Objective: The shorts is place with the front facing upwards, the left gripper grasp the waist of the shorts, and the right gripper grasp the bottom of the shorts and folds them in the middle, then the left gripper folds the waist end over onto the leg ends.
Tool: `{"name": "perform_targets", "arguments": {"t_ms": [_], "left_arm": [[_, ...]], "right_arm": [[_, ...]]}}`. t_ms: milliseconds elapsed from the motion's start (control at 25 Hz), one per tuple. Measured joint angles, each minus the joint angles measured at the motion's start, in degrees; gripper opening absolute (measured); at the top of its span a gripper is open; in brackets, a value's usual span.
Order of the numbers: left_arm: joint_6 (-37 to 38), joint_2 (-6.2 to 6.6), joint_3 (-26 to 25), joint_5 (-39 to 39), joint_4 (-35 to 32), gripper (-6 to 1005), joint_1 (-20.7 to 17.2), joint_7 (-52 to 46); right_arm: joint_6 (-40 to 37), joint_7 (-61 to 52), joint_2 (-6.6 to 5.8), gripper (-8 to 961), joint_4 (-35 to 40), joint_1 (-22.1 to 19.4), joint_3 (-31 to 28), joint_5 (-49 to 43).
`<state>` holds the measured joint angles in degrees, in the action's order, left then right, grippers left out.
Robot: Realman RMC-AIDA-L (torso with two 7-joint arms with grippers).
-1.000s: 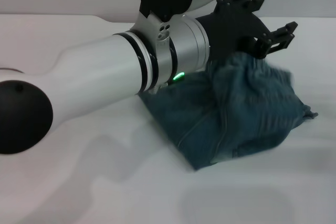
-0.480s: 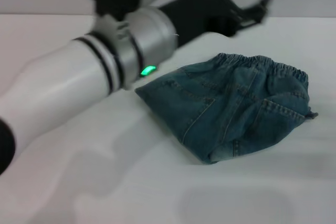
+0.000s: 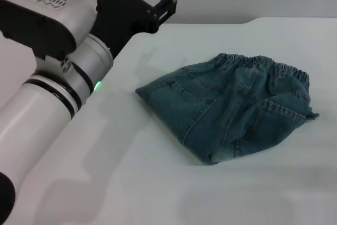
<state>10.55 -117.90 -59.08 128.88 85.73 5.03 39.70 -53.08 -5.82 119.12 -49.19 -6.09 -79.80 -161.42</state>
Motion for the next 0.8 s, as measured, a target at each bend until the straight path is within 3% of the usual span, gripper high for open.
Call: {"name": "perform_targets", "arguments": {"t_ms": [800], "left_arm": [[4.91,-0.23,-0.18,-0.47,-6.16,849,2.0,-2.48]], "right_arm": [[-0.49,4.5,0.06,-2,1.3,2.09,0.93,0.69]]}}
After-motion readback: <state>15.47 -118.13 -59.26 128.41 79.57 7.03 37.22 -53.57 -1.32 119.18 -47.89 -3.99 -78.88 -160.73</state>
